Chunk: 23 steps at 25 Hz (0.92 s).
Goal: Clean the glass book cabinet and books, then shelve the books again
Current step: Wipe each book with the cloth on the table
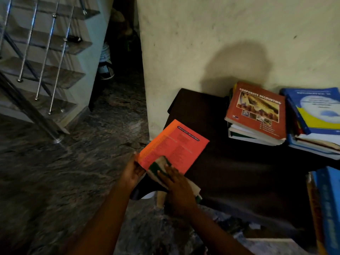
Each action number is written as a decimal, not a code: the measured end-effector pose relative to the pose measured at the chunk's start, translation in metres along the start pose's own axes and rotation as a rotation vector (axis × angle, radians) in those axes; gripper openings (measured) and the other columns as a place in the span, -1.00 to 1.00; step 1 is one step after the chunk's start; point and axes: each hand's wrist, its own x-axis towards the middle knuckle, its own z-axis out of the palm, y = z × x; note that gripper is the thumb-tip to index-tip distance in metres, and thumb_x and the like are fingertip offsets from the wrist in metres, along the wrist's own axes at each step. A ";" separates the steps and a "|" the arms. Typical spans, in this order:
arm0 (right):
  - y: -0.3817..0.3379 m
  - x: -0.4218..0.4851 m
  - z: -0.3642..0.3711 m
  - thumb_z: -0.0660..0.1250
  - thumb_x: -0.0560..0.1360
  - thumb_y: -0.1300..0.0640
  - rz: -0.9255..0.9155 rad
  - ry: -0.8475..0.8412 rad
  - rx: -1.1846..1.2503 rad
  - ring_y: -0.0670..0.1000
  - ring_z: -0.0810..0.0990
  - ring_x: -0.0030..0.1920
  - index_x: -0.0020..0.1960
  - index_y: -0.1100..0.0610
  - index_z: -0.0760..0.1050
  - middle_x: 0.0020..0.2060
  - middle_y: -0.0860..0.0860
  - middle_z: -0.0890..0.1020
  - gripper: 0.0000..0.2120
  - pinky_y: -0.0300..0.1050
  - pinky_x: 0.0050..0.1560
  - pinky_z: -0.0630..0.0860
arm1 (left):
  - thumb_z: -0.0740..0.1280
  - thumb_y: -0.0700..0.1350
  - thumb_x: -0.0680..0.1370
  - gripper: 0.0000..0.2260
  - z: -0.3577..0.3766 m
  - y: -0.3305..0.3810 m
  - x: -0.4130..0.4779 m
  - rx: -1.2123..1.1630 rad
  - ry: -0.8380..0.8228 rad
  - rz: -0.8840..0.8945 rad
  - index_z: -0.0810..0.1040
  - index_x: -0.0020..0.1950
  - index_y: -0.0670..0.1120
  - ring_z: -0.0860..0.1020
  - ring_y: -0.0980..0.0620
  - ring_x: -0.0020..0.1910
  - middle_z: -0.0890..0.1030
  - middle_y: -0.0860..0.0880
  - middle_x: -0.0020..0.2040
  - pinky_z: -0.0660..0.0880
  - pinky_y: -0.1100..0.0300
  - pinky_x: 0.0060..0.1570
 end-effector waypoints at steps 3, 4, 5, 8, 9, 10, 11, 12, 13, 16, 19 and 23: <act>0.004 -0.001 -0.025 0.22 0.47 0.27 0.068 0.012 0.231 -0.09 0.27 0.38 0.39 0.09 0.36 0.38 0.01 0.36 -0.51 -0.12 0.37 0.28 | 0.18 -0.03 0.61 -0.65 0.001 0.001 -0.001 0.022 -0.108 -0.039 0.50 0.25 -0.24 0.64 0.01 -0.21 0.65 -0.13 0.04 0.59 0.22 -0.19; 0.008 -0.001 -0.038 0.15 0.45 0.31 0.167 0.062 0.336 -0.13 0.29 0.37 0.37 0.08 0.39 0.36 -0.02 0.38 -0.51 -0.14 0.40 0.25 | 0.17 -0.06 0.62 -0.63 0.004 0.001 -0.001 0.080 -0.085 -0.022 0.40 0.35 -0.24 0.59 0.00 -0.16 0.57 -0.15 0.17 0.55 0.17 -0.06; 0.015 0.000 -0.053 0.10 0.40 0.31 0.258 0.175 0.413 -0.14 0.35 0.34 0.33 0.02 0.43 0.33 -0.05 0.43 -0.46 -0.15 0.40 0.27 | 0.18 -0.10 0.62 -0.63 0.009 0.001 -0.002 0.112 -0.052 0.014 0.36 0.37 -0.25 0.55 0.02 -0.15 0.53 -0.19 0.21 0.51 0.15 -0.02; 0.036 0.006 -0.107 0.12 0.38 0.40 0.369 0.412 0.513 -0.18 0.55 0.12 0.21 -0.27 0.45 0.21 -0.12 0.54 -0.35 -0.25 0.20 0.41 | 0.21 -0.11 0.61 -0.74 0.047 0.017 -0.015 0.131 0.023 0.244 0.48 0.23 -0.22 0.55 0.04 -0.20 0.60 -0.17 0.00 0.50 0.17 -0.16; 0.042 0.008 -0.124 0.15 0.43 0.44 0.405 0.438 0.528 -0.27 0.55 -0.03 0.24 -0.25 0.43 0.17 -0.12 0.57 -0.35 -0.32 0.06 0.44 | 0.22 -0.11 0.61 -0.79 0.064 0.028 -0.021 0.093 -0.011 0.316 0.52 0.16 -0.18 0.57 0.05 -0.24 0.63 -0.12 -0.09 0.51 0.15 -0.19; 0.046 0.011 -0.145 0.17 0.48 0.46 0.444 0.457 0.548 -0.36 0.50 -0.20 0.29 -0.16 0.42 0.08 -0.11 0.59 -0.39 -0.44 -0.09 0.41 | 0.22 -0.13 0.61 -0.82 0.084 0.040 -0.030 0.036 -0.076 0.381 0.53 0.14 -0.16 0.59 0.06 -0.25 0.64 -0.08 -0.13 0.51 0.13 -0.20; 0.053 0.013 -0.163 0.17 0.50 0.46 0.466 0.478 0.551 -0.38 0.46 -0.33 0.33 -0.07 0.40 -0.03 -0.12 0.58 -0.45 -0.50 -0.24 0.38 | 0.23 -0.14 0.60 -0.81 0.104 0.051 -0.032 0.010 -0.117 0.452 0.53 0.17 -0.14 0.60 0.07 -0.22 0.64 -0.06 -0.12 0.52 0.14 -0.16; 0.059 0.015 -0.178 0.17 0.52 0.44 0.466 0.491 0.545 -0.35 0.44 -0.39 0.36 -0.02 0.36 -0.11 -0.12 0.55 -0.47 -0.50 -0.33 0.36 | 0.23 -0.15 0.60 -0.79 0.126 0.062 -0.034 0.025 -0.128 0.539 0.52 0.21 -0.12 0.60 0.06 -0.16 0.63 -0.06 -0.06 0.53 0.15 -0.11; 0.066 0.017 -0.191 0.17 0.53 0.42 0.457 0.511 0.534 -0.31 0.43 -0.39 0.36 -0.03 0.33 -0.14 -0.12 0.52 -0.49 -0.47 -0.34 0.36 | 0.24 -0.17 0.60 -0.78 0.145 0.072 -0.035 0.073 -0.119 0.644 0.51 0.23 -0.09 0.59 0.04 -0.10 0.62 -0.07 -0.01 0.53 0.14 -0.05; 0.079 0.028 -0.219 0.18 0.54 0.40 0.388 0.588 0.485 -0.29 0.49 -0.26 0.28 -0.06 0.35 -0.11 -0.11 0.56 -0.54 -0.40 -0.20 0.37 | 0.26 -0.23 0.58 -0.81 0.193 0.080 -0.018 0.351 -0.156 0.953 0.57 0.10 0.01 0.59 0.04 -0.01 0.63 -0.03 -0.02 0.49 0.09 0.13; 0.090 0.038 -0.234 0.19 0.52 0.46 0.353 0.639 0.438 -0.37 0.45 0.09 0.29 0.00 0.31 0.15 -0.13 0.50 -0.51 -0.62 -0.03 0.31 | 0.17 -0.09 0.55 -0.68 0.208 0.055 0.029 0.914 -0.235 1.072 0.58 0.15 -0.23 0.56 -0.10 0.14 0.61 -0.21 0.11 0.27 -0.11 0.37; 0.119 0.046 -0.244 0.19 0.53 0.42 0.410 0.584 0.388 -0.17 0.57 0.03 0.34 -0.07 0.32 0.13 -0.02 0.54 -0.48 -0.62 -0.05 0.32 | 0.18 -0.20 0.56 -0.74 0.193 0.001 0.061 1.231 -0.536 0.882 0.57 0.19 -0.14 0.38 0.25 0.25 0.54 -0.20 0.21 0.25 0.22 0.37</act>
